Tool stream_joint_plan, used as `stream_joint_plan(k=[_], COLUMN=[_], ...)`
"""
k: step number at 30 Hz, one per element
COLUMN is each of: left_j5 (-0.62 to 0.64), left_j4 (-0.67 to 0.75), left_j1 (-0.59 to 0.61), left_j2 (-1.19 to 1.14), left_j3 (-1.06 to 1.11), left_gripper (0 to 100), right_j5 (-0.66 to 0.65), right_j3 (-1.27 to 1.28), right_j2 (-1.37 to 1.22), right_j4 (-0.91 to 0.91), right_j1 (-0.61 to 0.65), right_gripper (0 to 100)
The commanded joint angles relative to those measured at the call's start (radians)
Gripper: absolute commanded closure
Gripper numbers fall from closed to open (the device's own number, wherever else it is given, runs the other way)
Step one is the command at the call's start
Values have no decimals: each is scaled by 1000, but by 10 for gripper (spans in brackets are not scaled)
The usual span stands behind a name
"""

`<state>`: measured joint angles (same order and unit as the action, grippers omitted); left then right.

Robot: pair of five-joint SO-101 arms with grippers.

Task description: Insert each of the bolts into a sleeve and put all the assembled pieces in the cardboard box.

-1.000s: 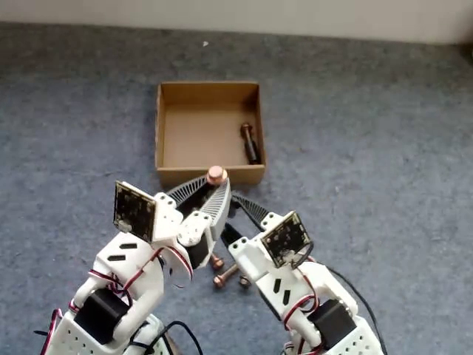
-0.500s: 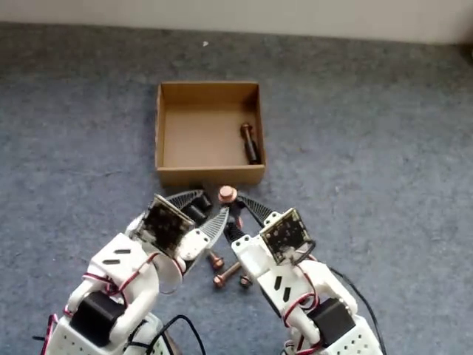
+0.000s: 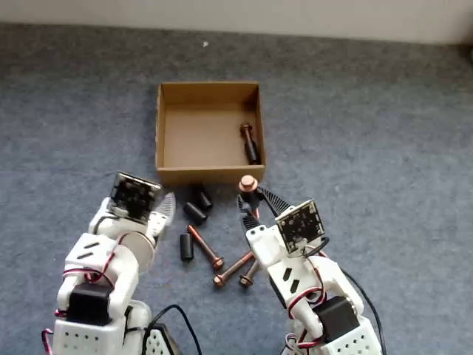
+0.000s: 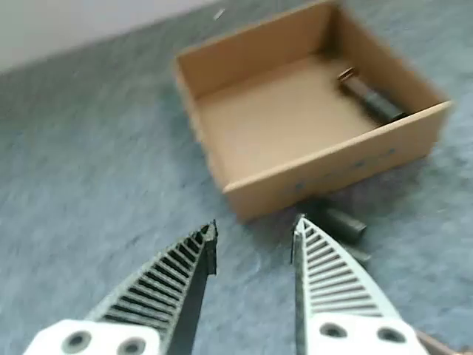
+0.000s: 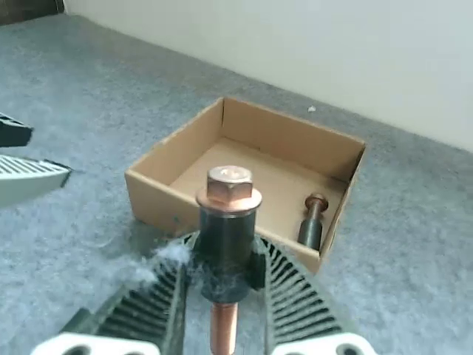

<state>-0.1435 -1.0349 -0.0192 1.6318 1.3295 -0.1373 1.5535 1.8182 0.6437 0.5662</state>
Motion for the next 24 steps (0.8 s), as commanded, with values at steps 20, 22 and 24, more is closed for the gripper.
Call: stream_joint_plan(k=[20, 22, 24], left_j5=[-14, -14, -14], left_j4=[2, 2, 2], left_j1=[222, 222, 222], left_j2=[-1, -1, -1], left_j3=[213, 213, 213], left_gripper=[811, 811, 811], right_j5=[-28, -69, -89], right_j3=[-730, -817, -889], right_j2=[-1075, -1216, -1345], right_j4=[-226, -271, -317], right_j1=[-21, -22, -31], right_gripper=[991, 992, 992])
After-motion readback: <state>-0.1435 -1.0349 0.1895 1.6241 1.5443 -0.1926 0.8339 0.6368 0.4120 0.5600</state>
